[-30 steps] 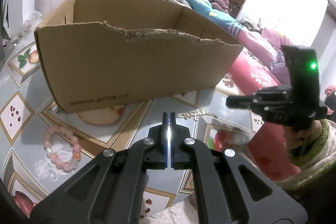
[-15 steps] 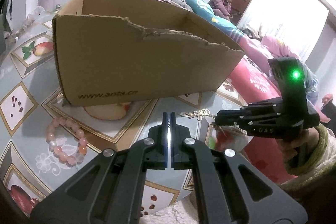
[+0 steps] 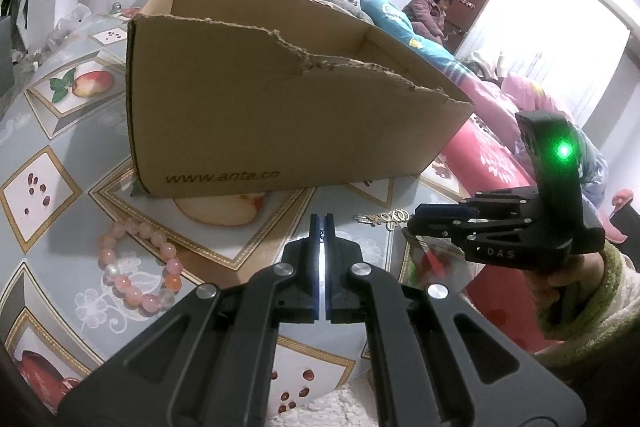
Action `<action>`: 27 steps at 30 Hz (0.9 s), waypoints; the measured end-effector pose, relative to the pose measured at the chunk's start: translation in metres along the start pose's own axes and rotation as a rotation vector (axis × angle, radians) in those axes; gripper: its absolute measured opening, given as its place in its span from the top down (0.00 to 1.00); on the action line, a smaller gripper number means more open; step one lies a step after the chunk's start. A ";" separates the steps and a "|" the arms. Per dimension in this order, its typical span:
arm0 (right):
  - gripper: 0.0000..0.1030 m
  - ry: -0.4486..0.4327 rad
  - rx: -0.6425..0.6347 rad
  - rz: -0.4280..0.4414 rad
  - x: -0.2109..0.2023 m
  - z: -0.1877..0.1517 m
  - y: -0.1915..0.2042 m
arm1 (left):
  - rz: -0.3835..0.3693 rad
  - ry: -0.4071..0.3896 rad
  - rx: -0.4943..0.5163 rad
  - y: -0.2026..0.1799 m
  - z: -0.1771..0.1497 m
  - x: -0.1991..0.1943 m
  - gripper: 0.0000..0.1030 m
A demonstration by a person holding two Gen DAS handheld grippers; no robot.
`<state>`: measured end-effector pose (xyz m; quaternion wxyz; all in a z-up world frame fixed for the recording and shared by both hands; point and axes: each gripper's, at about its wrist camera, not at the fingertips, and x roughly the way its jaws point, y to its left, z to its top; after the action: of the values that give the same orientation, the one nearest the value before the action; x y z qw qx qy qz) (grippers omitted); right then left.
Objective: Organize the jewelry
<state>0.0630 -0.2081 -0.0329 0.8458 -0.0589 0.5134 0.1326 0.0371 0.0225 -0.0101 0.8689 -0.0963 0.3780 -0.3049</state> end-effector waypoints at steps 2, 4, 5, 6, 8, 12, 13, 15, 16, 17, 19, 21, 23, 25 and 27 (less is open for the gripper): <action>0.81 -0.003 -0.012 0.003 0.002 0.001 0.002 | -0.001 0.000 -0.001 0.000 0.000 0.000 0.99; 0.81 -0.004 -0.022 0.012 0.003 0.003 0.003 | -0.002 0.000 -0.001 0.000 0.000 0.000 0.99; 0.82 -0.005 -0.030 0.014 0.003 0.004 0.003 | -0.001 0.000 -0.001 0.000 0.000 0.000 0.99; 0.83 -0.005 -0.042 0.017 0.004 0.005 0.005 | -0.001 0.001 -0.002 0.000 0.000 0.000 0.99; 0.89 -0.004 -0.060 0.035 0.004 0.005 0.005 | -0.001 0.001 -0.002 0.001 0.000 0.000 0.99; 0.95 -0.010 -0.074 0.060 0.002 0.003 0.004 | 0.000 0.001 -0.002 0.000 -0.001 0.000 0.99; 0.95 -0.012 -0.064 0.073 0.004 0.004 0.003 | 0.000 0.001 -0.002 0.000 -0.001 0.000 0.99; 0.96 -0.011 0.000 0.151 0.006 0.004 -0.005 | 0.000 0.000 -0.002 0.000 -0.001 0.000 0.99; 0.96 -0.011 0.025 0.179 0.005 0.003 -0.011 | 0.000 0.001 -0.002 0.000 -0.001 0.000 0.99; 0.96 -0.012 0.051 0.206 0.006 0.002 -0.014 | 0.002 0.000 -0.003 0.001 -0.001 0.000 0.99; 0.97 -0.014 0.102 0.260 0.006 0.001 -0.022 | 0.004 0.000 -0.005 0.001 -0.001 0.000 0.99; 0.97 -0.022 0.135 0.299 0.005 0.001 -0.027 | 0.008 0.000 -0.007 0.002 -0.001 0.001 0.99; 0.97 -0.037 0.163 0.344 0.000 0.001 -0.031 | 0.010 0.001 -0.010 0.003 -0.001 0.002 0.99; 0.97 -0.053 0.180 0.372 -0.004 0.002 -0.032 | 0.011 0.002 -0.012 0.004 -0.001 0.002 0.99; 0.97 -0.068 0.198 0.401 -0.009 0.003 -0.035 | 0.013 0.002 -0.013 0.004 -0.002 0.003 0.99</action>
<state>0.0720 -0.2425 -0.0245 0.8210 0.1319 0.4966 0.2490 0.0393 0.0245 -0.0148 0.8697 -0.0995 0.3815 -0.2969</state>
